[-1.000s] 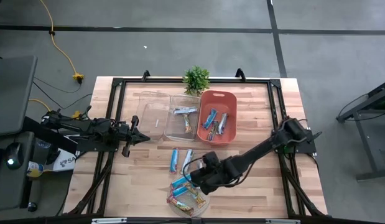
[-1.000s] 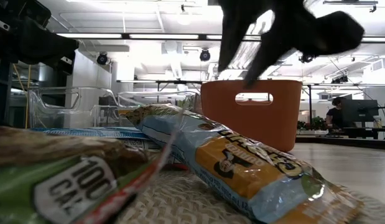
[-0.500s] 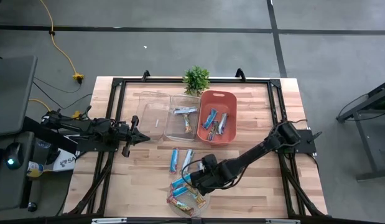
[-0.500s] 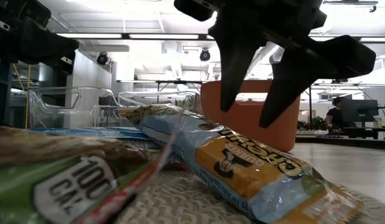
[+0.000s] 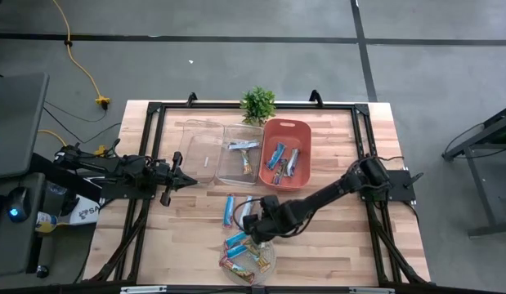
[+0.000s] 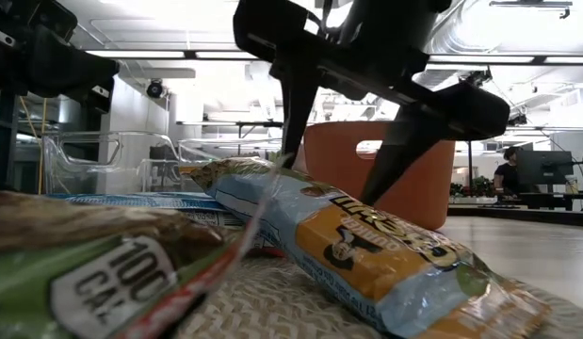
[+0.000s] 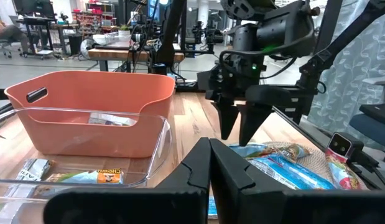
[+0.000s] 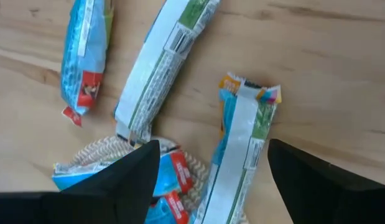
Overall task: Pick and place Granola Bars by type
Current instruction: Put the middle yellow granola bar into the right transparent bin
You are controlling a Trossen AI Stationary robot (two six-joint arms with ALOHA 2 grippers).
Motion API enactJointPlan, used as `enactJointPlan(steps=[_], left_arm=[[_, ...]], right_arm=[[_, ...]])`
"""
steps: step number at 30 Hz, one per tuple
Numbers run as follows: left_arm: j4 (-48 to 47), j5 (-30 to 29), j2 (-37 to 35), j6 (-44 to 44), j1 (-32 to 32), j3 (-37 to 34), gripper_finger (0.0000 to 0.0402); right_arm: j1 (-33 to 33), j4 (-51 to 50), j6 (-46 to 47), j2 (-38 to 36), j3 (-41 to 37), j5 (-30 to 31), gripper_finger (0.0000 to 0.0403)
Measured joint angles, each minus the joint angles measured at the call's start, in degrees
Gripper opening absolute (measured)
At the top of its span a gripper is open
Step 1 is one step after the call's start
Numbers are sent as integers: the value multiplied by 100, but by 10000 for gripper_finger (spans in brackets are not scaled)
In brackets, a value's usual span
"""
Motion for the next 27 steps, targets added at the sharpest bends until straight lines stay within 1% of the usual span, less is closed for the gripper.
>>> enactJointPlan(steps=[12, 19, 27], left_arm=[[0, 1, 0, 0, 2, 0, 1], [1, 2, 0, 0, 1, 0, 1], [-1, 1, -1, 1, 1, 0, 1]], right_arm=[[-32, -51, 229, 3, 0, -158, 281], [-32, 130, 432, 361, 2, -558, 281], [-30, 229, 412, 424, 7, -579, 279]])
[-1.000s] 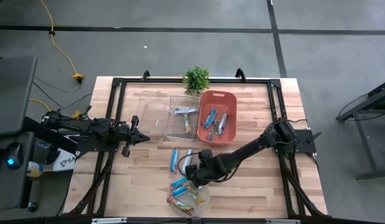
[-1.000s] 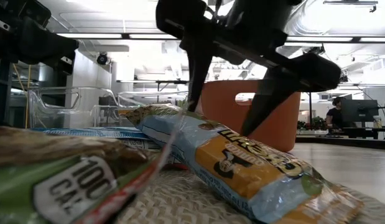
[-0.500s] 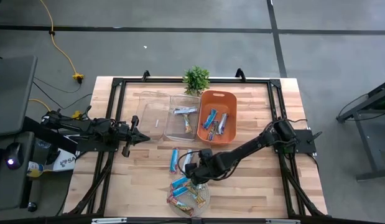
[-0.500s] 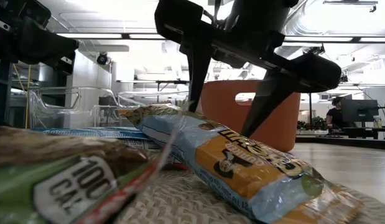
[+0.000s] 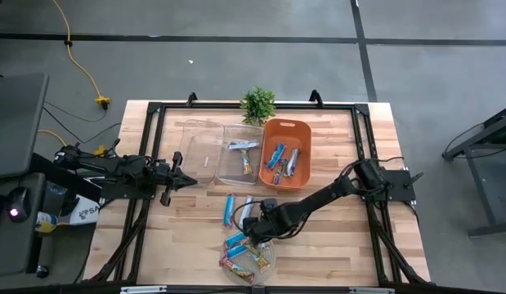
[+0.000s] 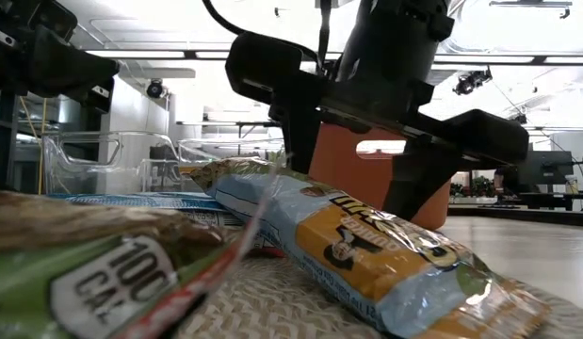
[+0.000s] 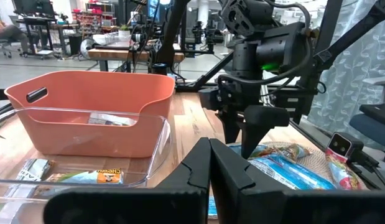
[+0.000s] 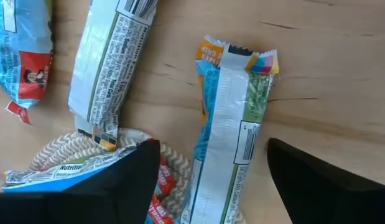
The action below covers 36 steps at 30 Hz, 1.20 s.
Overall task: Pick and place Granola Bars by type
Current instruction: Put the middle yellow granola bar into the right transparent bin
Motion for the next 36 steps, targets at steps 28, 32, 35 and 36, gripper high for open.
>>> enactJointPlan(steps=[28, 32, 35, 36], left_arm=[[2, 0, 2, 1, -1, 0, 1], [0, 1, 1, 0, -1, -1, 1], [0, 1, 0, -1, -1, -2, 1], [2, 1, 2, -1, -1, -2, 1]], right_arm=[[2, -190, -116, 22, -9, -37, 142], [2, -186, -116, 22, -9, -29, 138], [2, -166, -116, 22, -9, -24, 138], [0, -151, -116, 24, -9, -22, 138]])
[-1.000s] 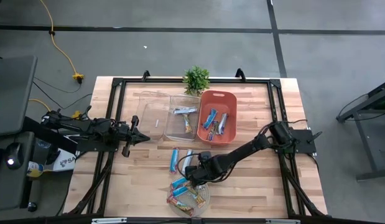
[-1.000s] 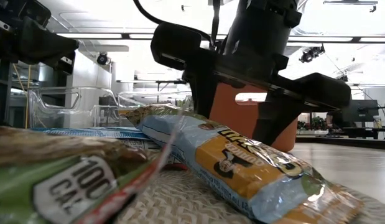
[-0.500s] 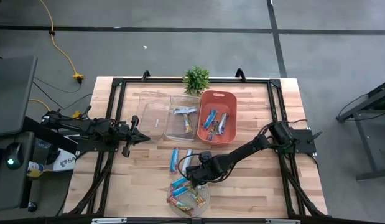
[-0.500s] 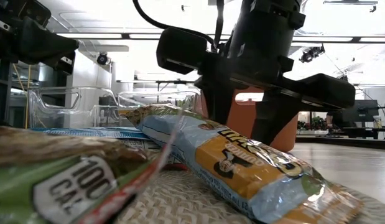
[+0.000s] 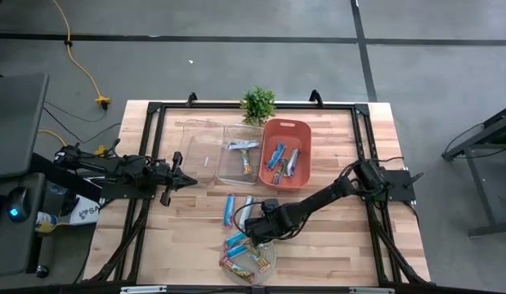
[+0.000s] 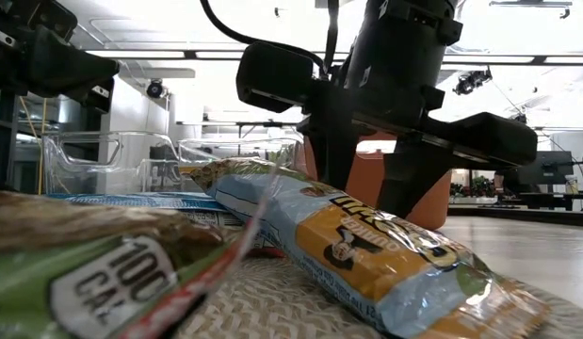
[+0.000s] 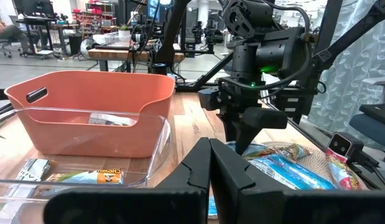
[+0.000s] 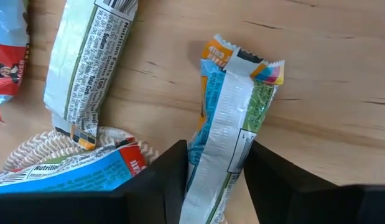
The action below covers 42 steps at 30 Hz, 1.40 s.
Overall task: Pick and place Granola Bars by type
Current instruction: Put the middle yellow granola bar into the right transparent bin
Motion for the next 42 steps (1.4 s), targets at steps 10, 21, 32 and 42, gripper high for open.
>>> enactJointPlan(steps=[10, 21, 32, 42], left_arm=[[0, -1, -1, 0, 0, 1, 1], [0, -2, -2, 0, 0, 0, 1], [0, -2, -2, 1, 1, 1, 1], [0, 0, -1, 0, 0, 2, 1]], right_arm=[[2, 118, -115, 4, 0, 90, 137], [2, 118, -131, 4, 0, 105, 137], [1, 115, -158, 3, 0, 128, 123], [-4, 221, -286, 4, 0, 152, 71]])
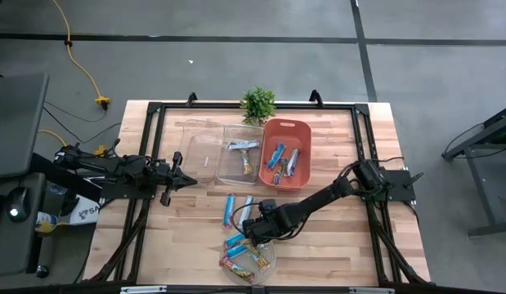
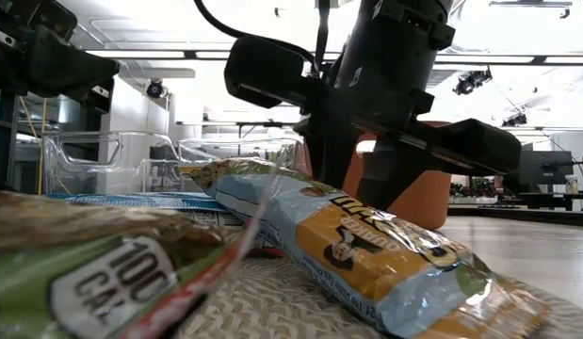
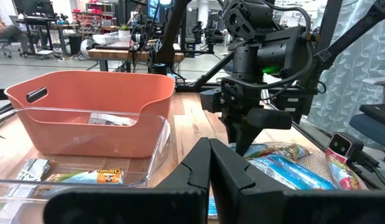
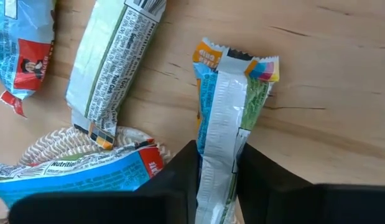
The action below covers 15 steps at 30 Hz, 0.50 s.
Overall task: Pick and place Granola Bars by type
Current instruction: Put the middle yellow granola bar into the right transparent bin
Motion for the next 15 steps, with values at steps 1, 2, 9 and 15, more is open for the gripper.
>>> enactJointPlan(steps=[1, 2, 9, 15], left_arm=[[-1, -1, 0, 0, 2, -1, 1], [1, -1, 1, 2, 2, -2, 1], [-1, -1, -1, 2, 2, -2, 1], [1, 1, -1, 0, 0, -1, 1]], right_arm=[[0, 0, -32, -2, 0, 1, 68], [-2, -2, -62, -19, 0, 4, 67], [-51, 13, -387, -376, 4, 330, 65], [-81, 69, -1072, -897, 0, 719, 65]])
